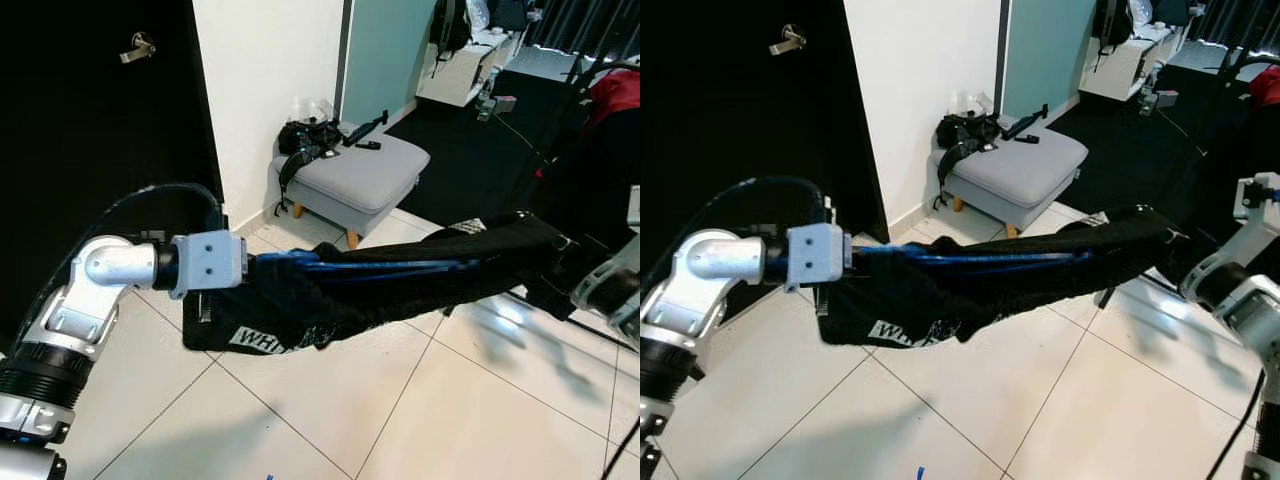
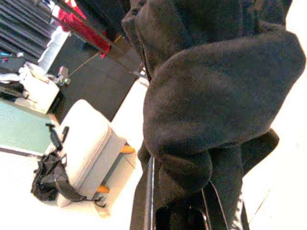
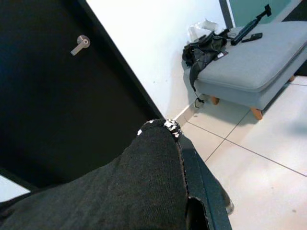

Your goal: Hang hanger

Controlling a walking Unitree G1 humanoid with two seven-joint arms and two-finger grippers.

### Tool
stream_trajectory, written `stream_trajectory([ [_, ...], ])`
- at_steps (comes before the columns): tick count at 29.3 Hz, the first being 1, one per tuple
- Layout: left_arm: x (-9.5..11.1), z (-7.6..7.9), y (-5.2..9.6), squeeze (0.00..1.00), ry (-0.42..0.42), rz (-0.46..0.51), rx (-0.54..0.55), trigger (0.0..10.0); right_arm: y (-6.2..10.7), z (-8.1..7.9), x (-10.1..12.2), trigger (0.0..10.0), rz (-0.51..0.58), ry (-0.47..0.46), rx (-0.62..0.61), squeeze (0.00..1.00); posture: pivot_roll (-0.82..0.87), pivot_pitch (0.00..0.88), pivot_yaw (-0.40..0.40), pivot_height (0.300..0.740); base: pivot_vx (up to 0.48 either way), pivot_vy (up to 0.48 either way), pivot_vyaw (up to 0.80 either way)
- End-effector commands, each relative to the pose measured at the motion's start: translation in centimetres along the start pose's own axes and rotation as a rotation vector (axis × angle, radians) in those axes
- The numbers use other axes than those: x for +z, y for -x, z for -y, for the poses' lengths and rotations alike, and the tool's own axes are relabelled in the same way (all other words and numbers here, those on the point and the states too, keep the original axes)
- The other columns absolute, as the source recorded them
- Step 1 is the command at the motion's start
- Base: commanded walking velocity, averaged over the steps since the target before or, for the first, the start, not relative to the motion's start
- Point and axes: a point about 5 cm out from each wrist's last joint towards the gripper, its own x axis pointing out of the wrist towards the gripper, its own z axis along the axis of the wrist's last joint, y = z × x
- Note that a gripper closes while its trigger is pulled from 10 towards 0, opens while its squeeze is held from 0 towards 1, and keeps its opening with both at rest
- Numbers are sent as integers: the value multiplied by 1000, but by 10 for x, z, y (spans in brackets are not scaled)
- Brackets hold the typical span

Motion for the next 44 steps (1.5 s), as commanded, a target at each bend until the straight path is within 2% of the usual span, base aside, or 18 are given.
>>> stream_trajectory([
  [1,-7,4,2,0,-6,-48,-15,10000,1,2,4,0,20,-1,-25,0,10,73,-29,740,0,0,0],
  [7,-11,10,-2,0,-10,-91,-39,10000,-9,-9,3,0,22,1,12,0,11,71,-27,740,0,0,0],
  [9,-24,7,-10,0,9,-204,33,10000,-27,-32,-1,0,7,8,80,0,14,67,-27,740,0,0,0],
  [10,-24,7,-10,0,9,-204,33,10000,-27,-32,-1,0,7,8,80,0,14,67,-27,740,0,0,0],
  [14,-32,11,-19,0,67,-273,65,10000,-43,-61,-8,0,-11,26,166,0,15,61,-30,740,0,0,0],
  [16,-32,12,-21,0,71,-277,68,10000,-44,-64,-8,0,-10,24,174,0,15,61,-30,740,0,0,0],
  [20,-37,10,-30,0,199,-315,186,10000,-55,-82,-13,0,-36,42,232,0,16,57,-38,740,0,0,0],
  [25,-47,10,-30,0,278,-389,252,10000,-58,-92,-17,0,-50,53,246,0,16,53,-38,740,0,0,0],
  [28,-48,10,-30,0,282,-401,259,10000,-58,-93,-18,0,-51,54,248,0,16,53,-38,740,0,0,0],
  [32,-51,9,-36,0,386,-430,345,10000,-62,-121,-37,0,-106,58,304,0,9,51,-34,740,0,0,0],
  [35,-50,8,-37,0,399,-440,362,10000,-63,-117,-47,0,-151,88,270,0,9,51,-34,740,0,0,0],
  [36,-50,6,-35,0,377,-459,360,10000,-63,-107,-50,0,-169,103,218,0,8,54,-34,740,0,0,0],
  [37,-50,6,-35,0,377,-459,360,10000,-63,-107,-50,0,-169,103,218,0,8,54,-34,740,0,0,0],
  [39,-57,3,-20,0,304,-538,345,10000,-59,-74,-49,0,-194,131,56,0,11,56,-35,740,0,0,0],
  [40,-57,3,-20,0,304,-538,345,10000,-59,-74,-49,0,-194,131,56,0,11,56,-35,740,0,0,0],
  [41,-60,3,-14,0,289,-565,338,10000,-57,-66,-46,0,-190,133,17,0,11,56,-35,740,0,0,0],
  [43,-60,3,-14,0,289,-565,338,10000,-57,-66,-46,0,-190,133,17,0,11,56,-35,740,0,0,0],
  [44,-62,3,-8,0,275,-591,315,10000,-54,-56,-42,0,-180,143,-27,0,11,56,-35,740,0,0,0],
])
